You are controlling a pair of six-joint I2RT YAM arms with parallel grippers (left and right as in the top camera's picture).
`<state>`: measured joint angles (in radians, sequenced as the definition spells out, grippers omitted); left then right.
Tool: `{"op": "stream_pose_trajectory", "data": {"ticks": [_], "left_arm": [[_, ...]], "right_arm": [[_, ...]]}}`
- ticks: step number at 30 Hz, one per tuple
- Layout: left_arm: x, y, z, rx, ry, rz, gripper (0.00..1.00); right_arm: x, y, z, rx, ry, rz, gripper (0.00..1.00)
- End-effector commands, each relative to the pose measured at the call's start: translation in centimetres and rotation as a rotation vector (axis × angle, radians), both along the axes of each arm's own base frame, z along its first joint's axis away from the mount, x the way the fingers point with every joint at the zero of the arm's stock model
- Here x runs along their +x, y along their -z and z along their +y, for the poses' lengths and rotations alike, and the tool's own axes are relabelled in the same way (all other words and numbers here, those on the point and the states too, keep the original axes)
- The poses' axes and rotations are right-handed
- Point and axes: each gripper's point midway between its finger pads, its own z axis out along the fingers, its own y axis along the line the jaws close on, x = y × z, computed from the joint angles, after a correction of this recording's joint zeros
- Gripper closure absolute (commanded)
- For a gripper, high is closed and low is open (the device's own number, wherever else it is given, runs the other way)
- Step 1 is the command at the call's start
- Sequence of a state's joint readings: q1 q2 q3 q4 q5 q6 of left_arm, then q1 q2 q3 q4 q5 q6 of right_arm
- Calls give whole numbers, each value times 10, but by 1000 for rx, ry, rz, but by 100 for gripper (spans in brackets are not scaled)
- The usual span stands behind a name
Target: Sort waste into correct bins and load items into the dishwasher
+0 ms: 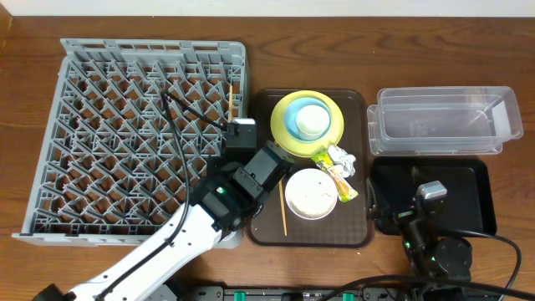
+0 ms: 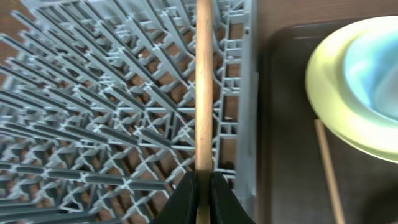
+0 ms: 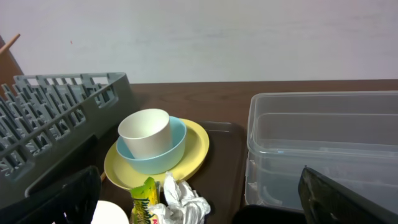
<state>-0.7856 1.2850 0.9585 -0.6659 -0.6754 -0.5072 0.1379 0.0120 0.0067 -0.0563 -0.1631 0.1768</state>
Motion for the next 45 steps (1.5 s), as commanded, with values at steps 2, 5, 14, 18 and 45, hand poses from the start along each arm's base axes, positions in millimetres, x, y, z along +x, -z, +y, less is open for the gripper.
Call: {"op": "stream_pose_trajectory", "data": {"ticks": [2, 5, 14, 18, 45], "left_arm": [[6, 14, 12, 81, -34, 25, 93], [10, 27, 16, 63, -40, 81, 93], [14, 64, -4, -105, 182, 322, 92], [17, 70, 10, -106, 138, 342, 92], [18, 91, 12, -102, 101, 385, 92]], "right_arm": [[0, 0, -3, -6, 11, -2, 1], [0, 0, -3, -6, 11, -2, 1], [0, 0, -3, -6, 11, -2, 1], [0, 0, -3, -6, 11, -2, 1], [0, 0, -3, -6, 11, -2, 1]]}}
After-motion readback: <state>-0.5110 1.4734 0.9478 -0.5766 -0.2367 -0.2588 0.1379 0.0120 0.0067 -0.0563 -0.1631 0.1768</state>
